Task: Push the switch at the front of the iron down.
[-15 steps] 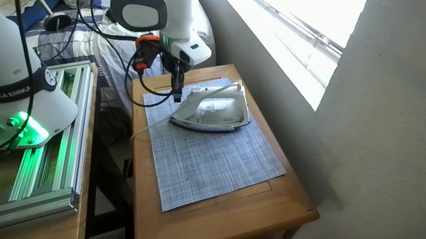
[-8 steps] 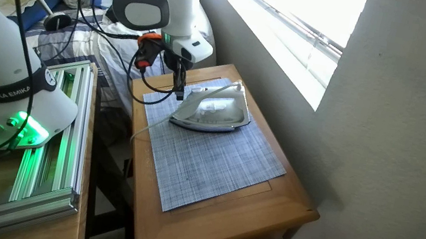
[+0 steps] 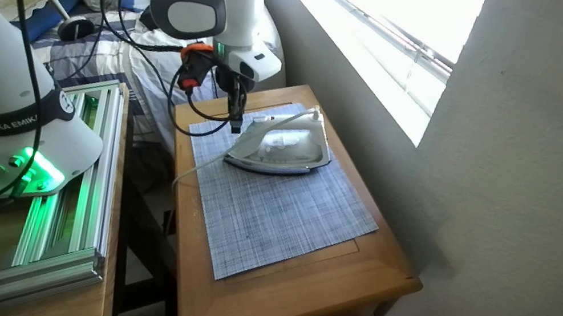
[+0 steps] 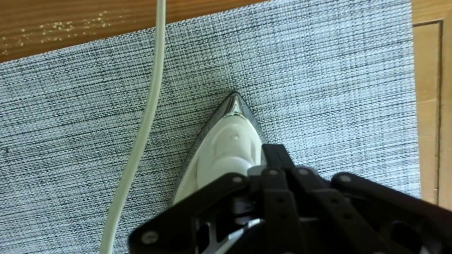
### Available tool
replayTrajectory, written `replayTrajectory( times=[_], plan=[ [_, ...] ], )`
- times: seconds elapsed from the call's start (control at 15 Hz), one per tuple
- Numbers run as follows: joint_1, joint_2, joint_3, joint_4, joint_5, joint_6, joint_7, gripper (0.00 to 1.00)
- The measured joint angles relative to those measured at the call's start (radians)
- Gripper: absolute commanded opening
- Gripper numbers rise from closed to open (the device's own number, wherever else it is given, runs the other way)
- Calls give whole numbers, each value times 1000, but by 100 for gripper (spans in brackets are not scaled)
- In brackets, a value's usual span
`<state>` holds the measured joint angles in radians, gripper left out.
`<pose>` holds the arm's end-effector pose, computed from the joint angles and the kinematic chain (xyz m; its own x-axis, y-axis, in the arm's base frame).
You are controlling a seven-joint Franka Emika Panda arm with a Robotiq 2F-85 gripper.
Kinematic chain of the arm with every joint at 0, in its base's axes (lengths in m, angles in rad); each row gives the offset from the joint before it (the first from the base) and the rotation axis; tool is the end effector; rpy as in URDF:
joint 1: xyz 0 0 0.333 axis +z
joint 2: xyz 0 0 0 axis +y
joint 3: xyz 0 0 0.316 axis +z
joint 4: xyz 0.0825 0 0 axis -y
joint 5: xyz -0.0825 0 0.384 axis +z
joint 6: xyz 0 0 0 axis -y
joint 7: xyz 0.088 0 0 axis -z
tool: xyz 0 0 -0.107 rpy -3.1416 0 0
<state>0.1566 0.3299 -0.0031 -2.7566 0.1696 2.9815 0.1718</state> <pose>0.3568 0.0431 0.1107 0.9770 -0.1854 -0.1053 -0.1854 -0.9826 0.0098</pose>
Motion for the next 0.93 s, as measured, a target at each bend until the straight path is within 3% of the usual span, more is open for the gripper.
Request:
replayTrajectory(
  times=[0.93],
  plan=[
    [4,-26,-78,1,-93,-78,18,0]
  ],
)
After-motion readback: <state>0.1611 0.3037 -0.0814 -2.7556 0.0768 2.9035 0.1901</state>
